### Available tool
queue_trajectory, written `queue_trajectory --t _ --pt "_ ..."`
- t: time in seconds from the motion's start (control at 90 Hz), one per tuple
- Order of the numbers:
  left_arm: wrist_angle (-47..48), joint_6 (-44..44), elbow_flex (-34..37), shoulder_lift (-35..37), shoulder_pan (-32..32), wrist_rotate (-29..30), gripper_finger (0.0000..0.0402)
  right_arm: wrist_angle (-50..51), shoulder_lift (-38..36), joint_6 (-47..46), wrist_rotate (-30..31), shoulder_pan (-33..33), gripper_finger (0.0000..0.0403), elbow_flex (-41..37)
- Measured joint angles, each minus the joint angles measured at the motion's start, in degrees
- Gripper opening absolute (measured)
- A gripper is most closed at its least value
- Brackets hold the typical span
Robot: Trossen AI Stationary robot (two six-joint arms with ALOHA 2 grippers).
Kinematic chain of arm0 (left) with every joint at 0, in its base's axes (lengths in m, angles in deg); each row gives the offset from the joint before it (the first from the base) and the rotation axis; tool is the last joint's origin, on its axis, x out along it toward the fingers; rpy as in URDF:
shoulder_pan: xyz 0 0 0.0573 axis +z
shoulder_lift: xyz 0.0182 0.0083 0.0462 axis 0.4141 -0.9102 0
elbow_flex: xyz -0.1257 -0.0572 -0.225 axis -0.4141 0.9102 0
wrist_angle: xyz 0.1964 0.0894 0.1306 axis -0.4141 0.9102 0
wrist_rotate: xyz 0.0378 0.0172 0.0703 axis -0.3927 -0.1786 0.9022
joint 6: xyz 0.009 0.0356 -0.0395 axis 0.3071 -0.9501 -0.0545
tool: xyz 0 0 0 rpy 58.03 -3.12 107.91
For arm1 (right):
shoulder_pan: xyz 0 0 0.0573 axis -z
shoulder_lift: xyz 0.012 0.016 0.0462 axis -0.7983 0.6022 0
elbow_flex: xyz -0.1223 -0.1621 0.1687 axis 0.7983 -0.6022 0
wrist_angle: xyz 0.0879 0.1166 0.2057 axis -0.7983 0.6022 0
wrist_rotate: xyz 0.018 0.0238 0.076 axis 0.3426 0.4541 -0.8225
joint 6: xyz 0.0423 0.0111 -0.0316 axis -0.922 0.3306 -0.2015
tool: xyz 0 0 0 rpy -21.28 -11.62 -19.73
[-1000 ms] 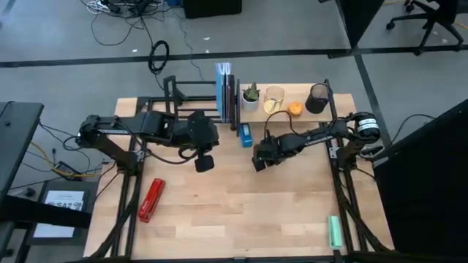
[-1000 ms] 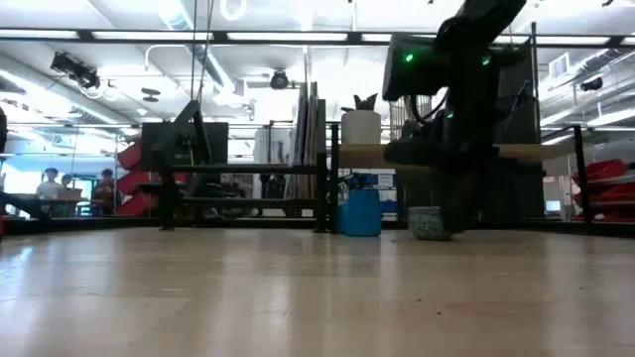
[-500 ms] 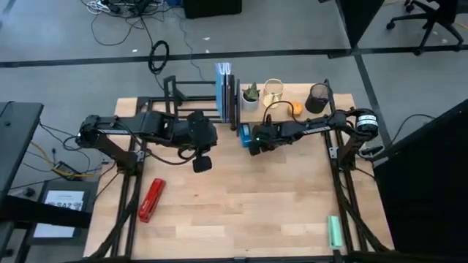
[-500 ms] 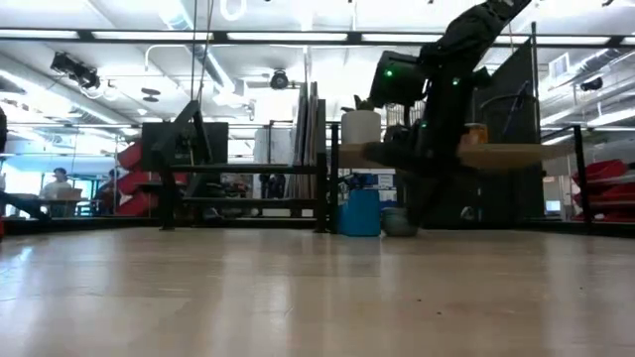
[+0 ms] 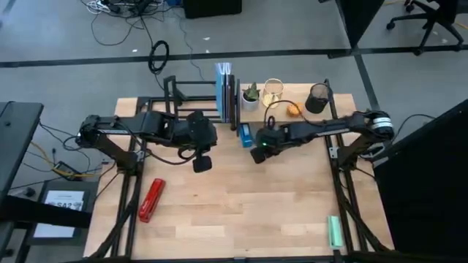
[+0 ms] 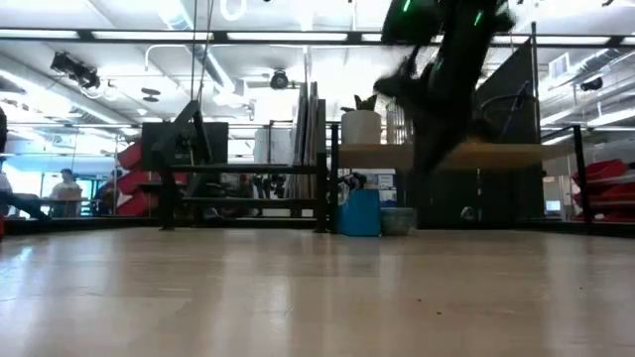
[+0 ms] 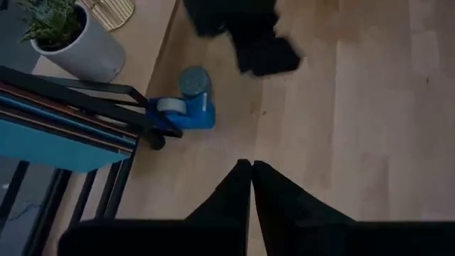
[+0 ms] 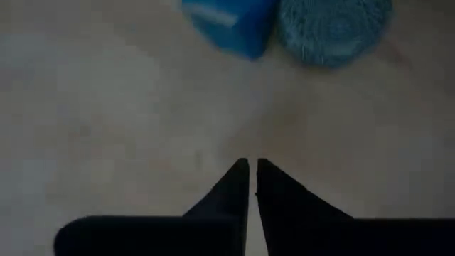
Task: Stock shelves
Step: Put the green stapler under the shelf
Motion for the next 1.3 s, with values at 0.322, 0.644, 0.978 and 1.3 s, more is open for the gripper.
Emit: queue_trajectory --t 0.322,0.644,0.978,1.3 --pt "-1.58 5.85 0.00 -0.01 -0.11 -0.46 0.0000 20.13 -11.84 -13.95 -3.18 -22.55 0.0000 10.87" --pt "-10.37 10.05 0.00 -0.25 -0.11 0.07 0.0000 22.73 -11.85 -47.36 -12.40 -45.10 0.0007 9.02" --pt "-14.53 12.00 0.00 -2.16 -0.11 0.61 0.0000 9.92 -5.64 -72.47 -20.26 -59.72 0.0169 2.79" --pt "-16.36 8.72 0.00 -3.03 -0.11 -4.46 0.0000 2.22 9.38 -74.56 -30.66 -57.88 0.0255 2.44"
